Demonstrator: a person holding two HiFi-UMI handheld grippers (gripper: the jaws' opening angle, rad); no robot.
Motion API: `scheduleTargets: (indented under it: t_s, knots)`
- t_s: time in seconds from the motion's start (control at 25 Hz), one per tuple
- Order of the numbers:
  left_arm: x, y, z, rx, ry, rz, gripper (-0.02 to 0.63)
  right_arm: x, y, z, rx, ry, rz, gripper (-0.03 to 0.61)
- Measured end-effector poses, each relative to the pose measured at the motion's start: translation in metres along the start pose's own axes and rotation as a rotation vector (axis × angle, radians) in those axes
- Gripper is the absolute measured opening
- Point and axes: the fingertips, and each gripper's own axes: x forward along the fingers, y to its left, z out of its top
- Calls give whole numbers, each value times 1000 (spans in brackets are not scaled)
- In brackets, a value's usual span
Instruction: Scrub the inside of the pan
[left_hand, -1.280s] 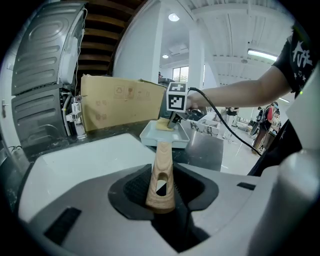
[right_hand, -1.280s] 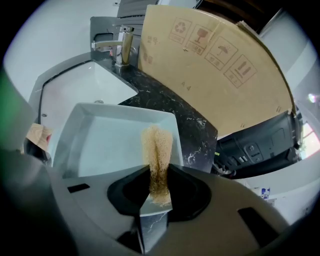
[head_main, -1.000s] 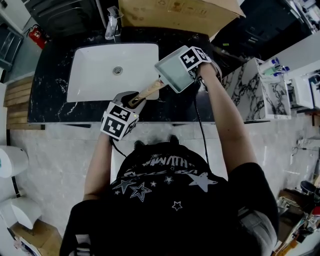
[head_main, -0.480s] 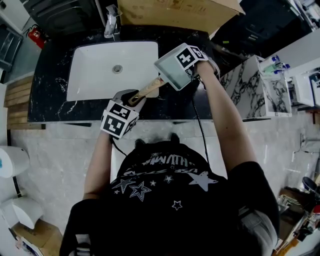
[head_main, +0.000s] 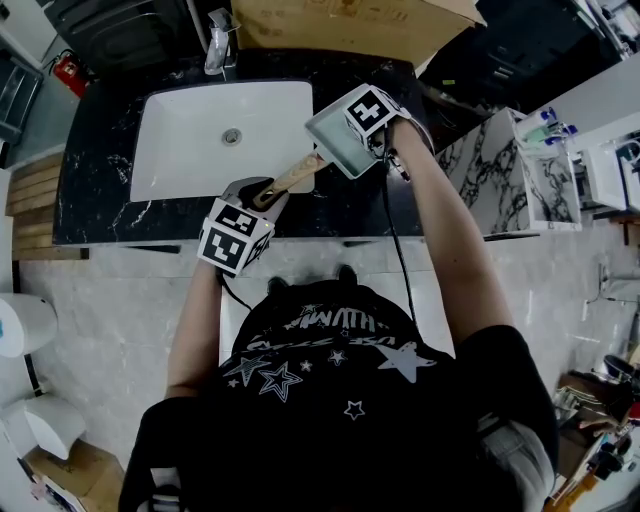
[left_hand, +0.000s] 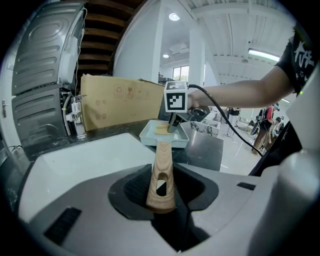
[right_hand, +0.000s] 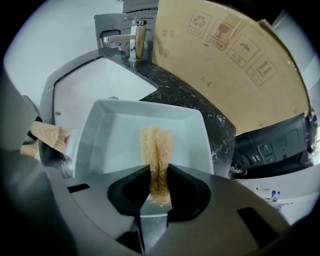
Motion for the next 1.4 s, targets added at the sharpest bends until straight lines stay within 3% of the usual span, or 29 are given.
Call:
scheduleTargets:
  t_s: [0.4,1.0,1.4]
  knots:
    - [0,0,0,0,-2,6,137,-10,46,4,-7,-19,174,83]
    - [1,-1,1,4,4,1,137,-17,84,12,51,-69,367,92]
    - [0,0,0,-3,3,7,137,-18,85,13,79,-108,413,92]
